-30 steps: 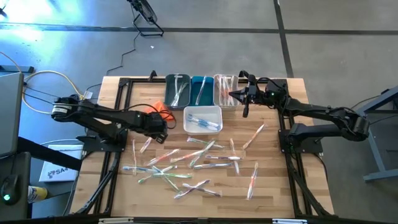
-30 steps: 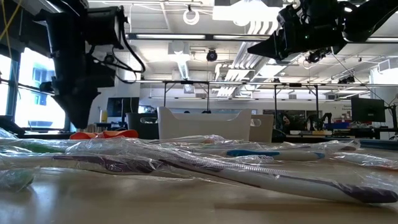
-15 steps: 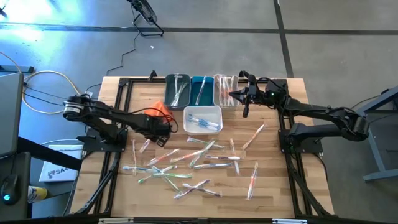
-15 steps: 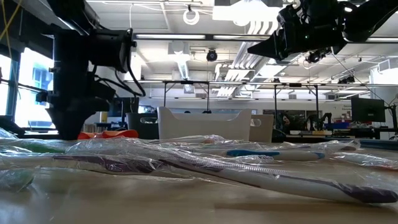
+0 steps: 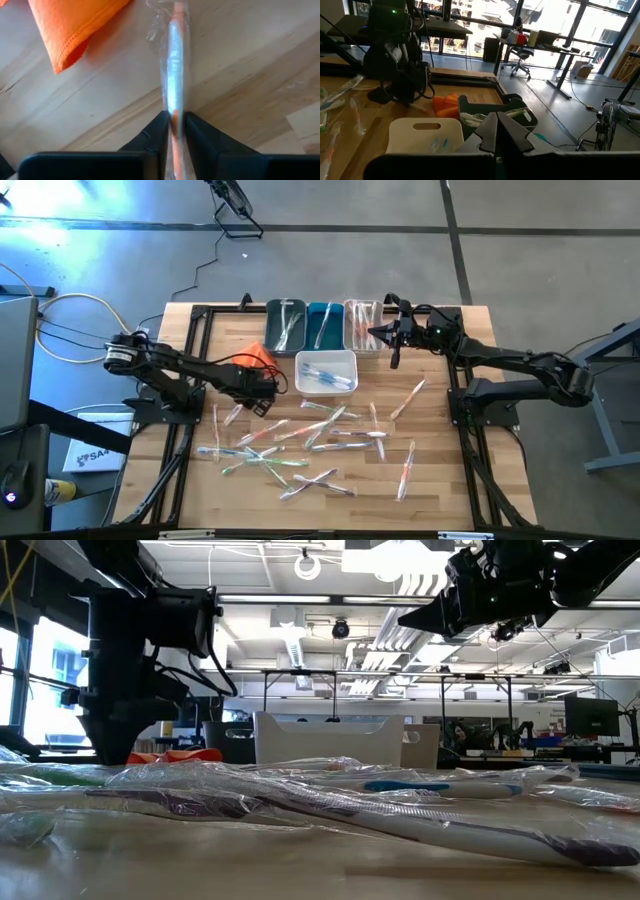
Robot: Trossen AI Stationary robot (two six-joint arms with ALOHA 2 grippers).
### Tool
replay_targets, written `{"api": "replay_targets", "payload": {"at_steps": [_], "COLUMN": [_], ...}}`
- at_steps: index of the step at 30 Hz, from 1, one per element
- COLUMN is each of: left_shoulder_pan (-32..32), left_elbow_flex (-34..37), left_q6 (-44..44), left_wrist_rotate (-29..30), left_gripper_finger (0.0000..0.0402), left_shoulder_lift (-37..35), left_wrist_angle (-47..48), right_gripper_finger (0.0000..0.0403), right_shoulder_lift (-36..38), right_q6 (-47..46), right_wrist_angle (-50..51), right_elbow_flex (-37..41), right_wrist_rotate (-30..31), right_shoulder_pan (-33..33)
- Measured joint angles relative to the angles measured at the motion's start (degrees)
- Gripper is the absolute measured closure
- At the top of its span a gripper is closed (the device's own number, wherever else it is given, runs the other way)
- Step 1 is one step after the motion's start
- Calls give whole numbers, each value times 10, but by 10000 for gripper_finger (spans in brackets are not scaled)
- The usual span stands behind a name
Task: Pick & Place Toothbrushes
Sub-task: Put the orange toothbrush into the gray bin
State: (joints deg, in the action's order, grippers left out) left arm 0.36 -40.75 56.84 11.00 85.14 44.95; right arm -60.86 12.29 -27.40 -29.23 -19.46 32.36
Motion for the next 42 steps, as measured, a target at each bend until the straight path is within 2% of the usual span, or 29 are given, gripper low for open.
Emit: {"api": "replay_targets", "payload": {"at_steps": [5, 11, 18, 35, 42], "left_shoulder_pan": [0, 0, 0, 0, 0], "left_elbow_flex": [0, 1, 1, 1, -24], "left_q6": [0, -2, -2, -41, -63], "left_wrist_rotate": [-1, -14, -20, -26, -38], "left_gripper_finger": [389, 369, 392, 382, 381], "left_shoulder_lift": [0, 1, 1, -2, -5], "left_wrist_angle": [1, 1, 4, 4, 20], "right_gripper_finger": [400, 400, 400, 400, 401], "right_shoulder_lift": [0, 0, 0, 0, 0], "right_q6": [0, 0, 0, -16, -19], "right_wrist_angle": [0, 0, 0, 2, 2], "right_elbow_flex": [0, 0, 0, 0, 0], "right_wrist_rotate": [0, 0, 0, 0, -2], "right_shoulder_pan": [0, 0, 0, 0, 0]}}
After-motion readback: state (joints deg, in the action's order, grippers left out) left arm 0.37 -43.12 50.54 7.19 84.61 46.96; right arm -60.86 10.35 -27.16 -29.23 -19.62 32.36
